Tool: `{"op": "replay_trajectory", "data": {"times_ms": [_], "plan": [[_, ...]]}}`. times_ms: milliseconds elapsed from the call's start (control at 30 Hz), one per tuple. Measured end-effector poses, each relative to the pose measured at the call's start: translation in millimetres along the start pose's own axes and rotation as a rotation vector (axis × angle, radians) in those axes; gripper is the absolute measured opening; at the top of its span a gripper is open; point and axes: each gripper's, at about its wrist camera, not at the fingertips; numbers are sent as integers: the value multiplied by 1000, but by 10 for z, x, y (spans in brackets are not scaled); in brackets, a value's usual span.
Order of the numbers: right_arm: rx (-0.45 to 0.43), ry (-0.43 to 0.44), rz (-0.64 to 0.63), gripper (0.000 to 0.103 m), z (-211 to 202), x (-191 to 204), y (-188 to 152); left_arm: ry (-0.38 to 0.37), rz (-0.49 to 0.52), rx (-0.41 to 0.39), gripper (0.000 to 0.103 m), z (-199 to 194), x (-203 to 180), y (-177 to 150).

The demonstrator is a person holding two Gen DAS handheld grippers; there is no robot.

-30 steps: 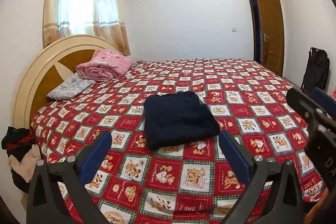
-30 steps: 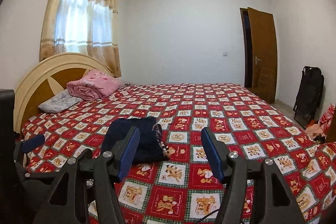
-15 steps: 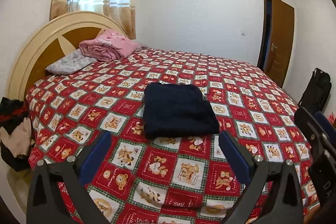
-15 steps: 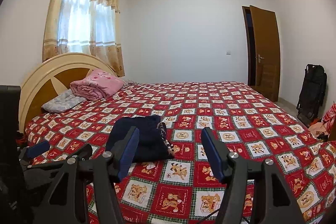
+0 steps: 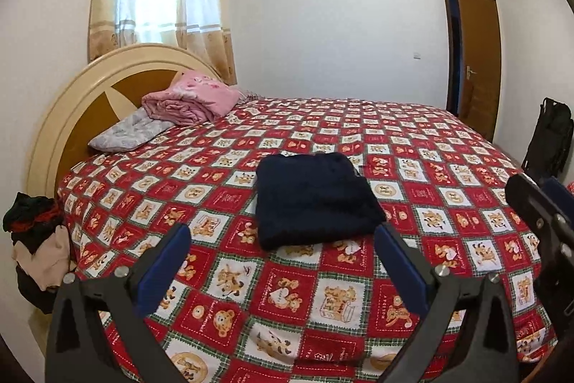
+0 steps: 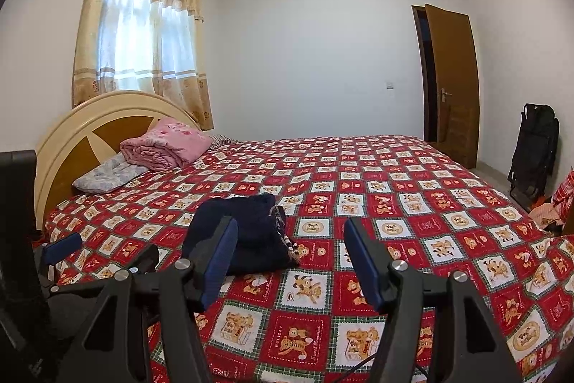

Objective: Fold small clothes

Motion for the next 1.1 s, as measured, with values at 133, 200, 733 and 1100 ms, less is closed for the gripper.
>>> {"op": "replay_trajectory", "data": {"times_ms": [133,200,733,1100], "plan": [[11,-2,6,63,23,-8,-20,8,19,-20,103,-9,7,11],[12,-1,7,63,23,-13,-23,16,39,-36,103,-32,-24,17],[13,-1,1,63,39,-32,-24,42,92,-60,103,-79,-115,57],[20,-6,0,64,39,1,-49,-46,73,-16,103,-33,-111,55]]}}
Point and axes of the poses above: each gripper's, at about its wrist camera, not at the fingertips, and z roughly the way its jaws point, x to its left, y to its top, and after that the axes turned 4 degrees about z, right-handed
